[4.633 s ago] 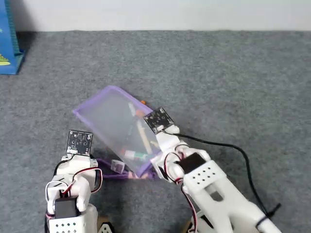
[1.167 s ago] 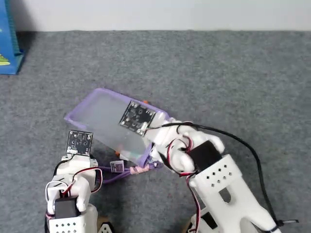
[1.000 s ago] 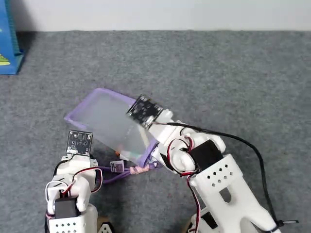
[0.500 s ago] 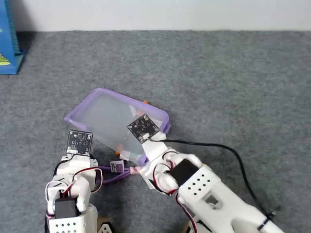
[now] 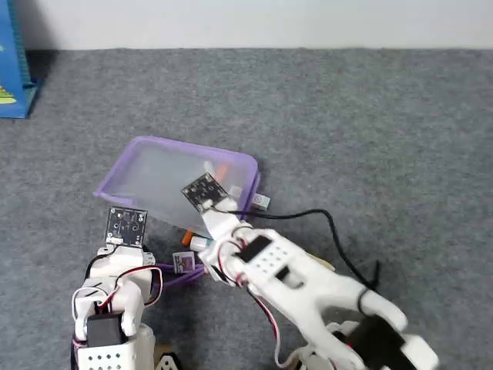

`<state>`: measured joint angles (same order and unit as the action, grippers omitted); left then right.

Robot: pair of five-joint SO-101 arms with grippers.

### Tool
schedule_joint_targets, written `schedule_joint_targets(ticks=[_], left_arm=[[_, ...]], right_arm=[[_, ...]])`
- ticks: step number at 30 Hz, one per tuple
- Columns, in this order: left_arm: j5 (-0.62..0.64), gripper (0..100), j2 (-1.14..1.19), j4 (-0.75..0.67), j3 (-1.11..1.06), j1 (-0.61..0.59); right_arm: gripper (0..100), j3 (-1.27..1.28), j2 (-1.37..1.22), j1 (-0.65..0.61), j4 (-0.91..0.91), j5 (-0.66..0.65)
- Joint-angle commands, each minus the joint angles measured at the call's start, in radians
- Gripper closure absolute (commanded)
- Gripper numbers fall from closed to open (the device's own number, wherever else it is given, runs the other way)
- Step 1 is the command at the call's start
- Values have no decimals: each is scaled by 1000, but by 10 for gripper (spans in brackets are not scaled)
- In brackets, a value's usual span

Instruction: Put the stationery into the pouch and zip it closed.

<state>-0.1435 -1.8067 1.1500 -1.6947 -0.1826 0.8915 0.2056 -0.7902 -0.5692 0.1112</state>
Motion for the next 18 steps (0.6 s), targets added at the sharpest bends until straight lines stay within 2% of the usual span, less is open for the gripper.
schedule_joint_targets(ticks=[1,11,18], left_arm=[[-2,986,-12,8,12,-6],[-2,986,-12,8,12,-6],[-2,986,-12,8,12,-6]], right_arm=[[983,-147,-47,-1,-27,72],[983,-325,-47,-2,-364,410],[983,-362,-47,-5,-447,526]])
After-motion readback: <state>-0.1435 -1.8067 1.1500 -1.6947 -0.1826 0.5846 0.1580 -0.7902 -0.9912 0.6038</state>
